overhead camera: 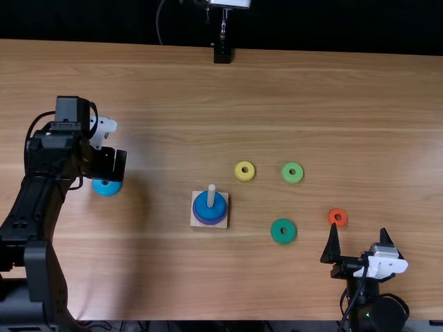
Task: Build the Hanoi tower: stack the rings onto the peg from bottom to top in this color order: purple, dark blue, light blue, dark green, light green, yellow, orange.
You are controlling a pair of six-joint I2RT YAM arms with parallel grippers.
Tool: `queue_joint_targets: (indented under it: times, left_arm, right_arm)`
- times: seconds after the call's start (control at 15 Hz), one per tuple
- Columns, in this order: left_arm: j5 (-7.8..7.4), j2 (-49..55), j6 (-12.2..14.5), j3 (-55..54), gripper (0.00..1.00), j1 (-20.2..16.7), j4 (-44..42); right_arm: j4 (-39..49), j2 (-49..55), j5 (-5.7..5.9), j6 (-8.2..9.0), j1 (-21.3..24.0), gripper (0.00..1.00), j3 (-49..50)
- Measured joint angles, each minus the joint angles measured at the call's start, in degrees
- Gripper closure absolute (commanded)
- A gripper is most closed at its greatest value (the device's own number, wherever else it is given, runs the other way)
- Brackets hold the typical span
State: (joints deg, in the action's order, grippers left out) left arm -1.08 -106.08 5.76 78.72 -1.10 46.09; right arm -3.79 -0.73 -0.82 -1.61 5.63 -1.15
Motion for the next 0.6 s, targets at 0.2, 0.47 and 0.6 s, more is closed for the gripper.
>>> queue_joint_targets:
  times: [0.2, 0.47, 0.6]
  left_arm:
    - [-0.02, -0.9, 0.0, 0.0, 0.0, 0.0, 0.1]
    - [0.04, -1.6, 0.0, -2.5, 0.0, 0.0, 0.3]
    - [0.11, -1.6, 0.0, -3.5, 0.0, 0.0, 0.3]
  right_arm:
    - [0.0, 0.0, 0.02, 0.0, 0.0, 0.0, 0.0]
    - [0.0, 0.0, -0.02, 0.0, 0.0, 0.0, 0.0]
    - [0.0, 0.0, 0.02, 0.0, 0.0, 0.0, 0.0]
